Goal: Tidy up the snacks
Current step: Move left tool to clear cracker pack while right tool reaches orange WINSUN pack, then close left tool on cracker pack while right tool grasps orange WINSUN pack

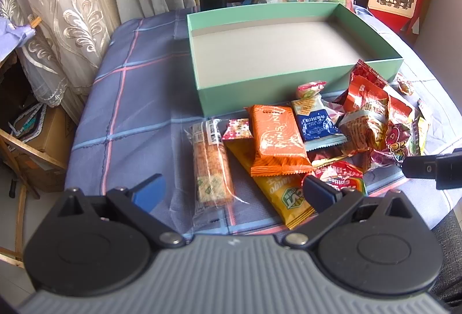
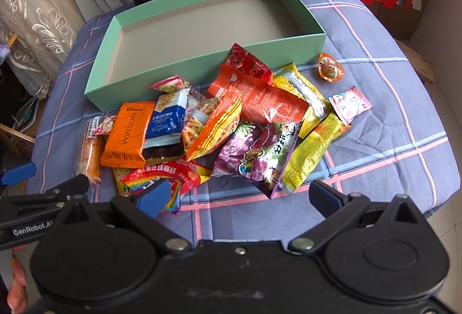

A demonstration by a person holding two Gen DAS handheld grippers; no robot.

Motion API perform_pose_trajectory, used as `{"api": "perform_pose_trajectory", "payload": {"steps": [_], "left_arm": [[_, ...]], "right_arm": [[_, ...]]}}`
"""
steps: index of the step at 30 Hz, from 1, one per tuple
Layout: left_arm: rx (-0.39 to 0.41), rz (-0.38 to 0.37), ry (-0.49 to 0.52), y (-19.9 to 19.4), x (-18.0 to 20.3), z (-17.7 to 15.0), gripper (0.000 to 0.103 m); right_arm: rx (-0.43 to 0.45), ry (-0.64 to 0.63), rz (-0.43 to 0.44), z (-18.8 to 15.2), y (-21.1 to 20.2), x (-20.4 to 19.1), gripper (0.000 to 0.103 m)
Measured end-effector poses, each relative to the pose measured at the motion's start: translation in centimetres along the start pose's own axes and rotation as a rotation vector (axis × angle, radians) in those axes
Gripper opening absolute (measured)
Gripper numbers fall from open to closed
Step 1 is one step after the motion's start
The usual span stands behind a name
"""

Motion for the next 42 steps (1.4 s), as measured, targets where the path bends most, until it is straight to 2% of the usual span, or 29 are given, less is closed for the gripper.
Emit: {"api": "perform_pose_trajectory", "payload": {"steps": [6,14,19,22,26,29,30,31,34,42], "left_arm": [[-0.005,-0.002,-0.008,0.4,-0.4,-0.3,0.103],[-0.015,0.000,-0.132,2.0,-4.5,-1.1,0.103],[-0.018,0.027,-0.171,3.3,-6.8,-1.7,0.103],[-0.035,0.005,-0.186,4.6,-7.2,-1.8,0.103],[-0.053,-0.029,-0.181,6.7,-6.6,-1.5,0.101],[-0.058,-0.034,-0.158,7.8,-5.8,-1.4,0.094],[-0.063,-0.028,-0.146,8.2,-5.5,-1.4,0.089],[-0.072,-0.017,-0.137,8.6,-5.5,-1.5,0.081],[-0.076,-0.026,-0.155,9.1,-6.0,-1.8,0.076],[-0.070,-0.041,-0.177,9.1,-7.9,-2.2,0.078]], "right_arm": [[-0.008,-0.010,0.008,-0.1,0.2,-0.3,0.103],[0.015,-0.152,0.117,-0.1,-0.9,-4.2,0.103],[0.063,-0.170,0.208,1.5,-1.8,-7.3,0.103],[0.087,-0.178,0.245,2.6,-1.8,-9.0,0.103],[0.025,-0.103,0.288,4.1,-0.1,-10.7,0.093],[-0.015,-0.073,0.292,4.7,1.7,-11.7,0.083],[-0.026,-0.075,0.289,4.8,2.5,-12.1,0.080],[-0.040,-0.077,0.291,4.6,3.1,-12.5,0.073],[-0.090,-0.074,0.303,4.3,5.1,-13.4,0.055],[-0.179,-0.060,0.271,3.9,10.0,-14.5,0.053]]}}
Point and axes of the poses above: each gripper's, at about its wrist camera, not at the fingertips, and y roughly the way its jaws point, x to its right, z to its top, the point moved 8 cm from there along y, roughly the way its jaws point, and after that the axes turned 10 degrees about y, right-handed, at the moved point
